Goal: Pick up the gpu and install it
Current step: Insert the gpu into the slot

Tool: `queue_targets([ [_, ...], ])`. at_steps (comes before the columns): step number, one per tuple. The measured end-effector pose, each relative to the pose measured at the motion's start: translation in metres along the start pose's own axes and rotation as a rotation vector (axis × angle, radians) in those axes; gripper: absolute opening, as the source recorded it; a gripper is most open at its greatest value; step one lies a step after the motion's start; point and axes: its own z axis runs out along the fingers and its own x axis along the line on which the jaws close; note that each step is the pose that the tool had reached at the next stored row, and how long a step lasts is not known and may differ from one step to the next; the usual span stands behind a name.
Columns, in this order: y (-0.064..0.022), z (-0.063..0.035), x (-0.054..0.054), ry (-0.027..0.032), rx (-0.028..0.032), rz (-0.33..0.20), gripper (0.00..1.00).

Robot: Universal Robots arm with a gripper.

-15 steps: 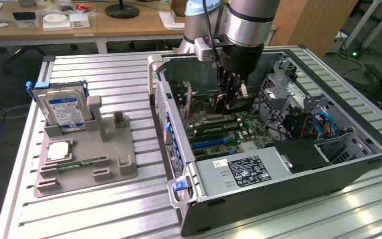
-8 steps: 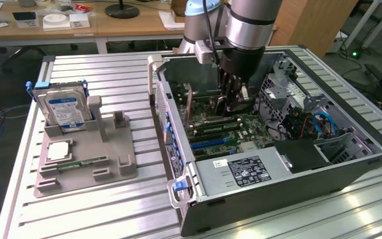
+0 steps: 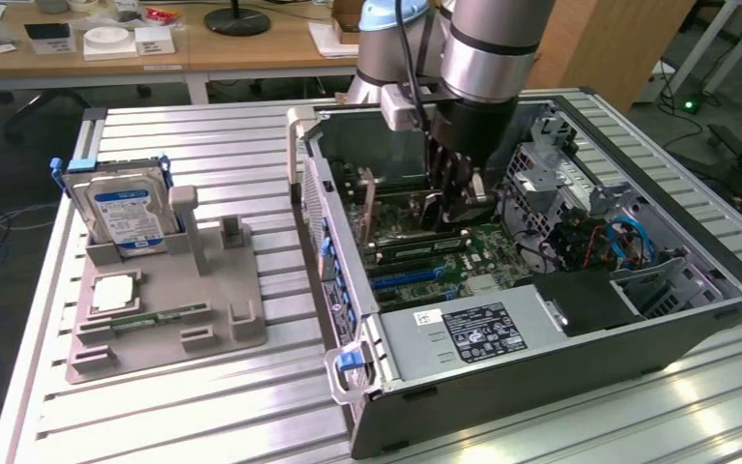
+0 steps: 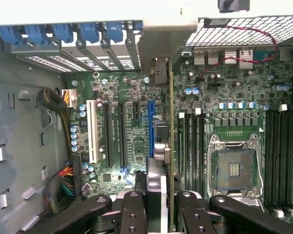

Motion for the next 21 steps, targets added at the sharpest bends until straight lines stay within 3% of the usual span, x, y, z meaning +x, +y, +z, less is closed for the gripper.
queue_targets([
  [21, 0.0051, 0.0187, 0.002, 0.0020, 0.0001, 0.000, 0.28],
])
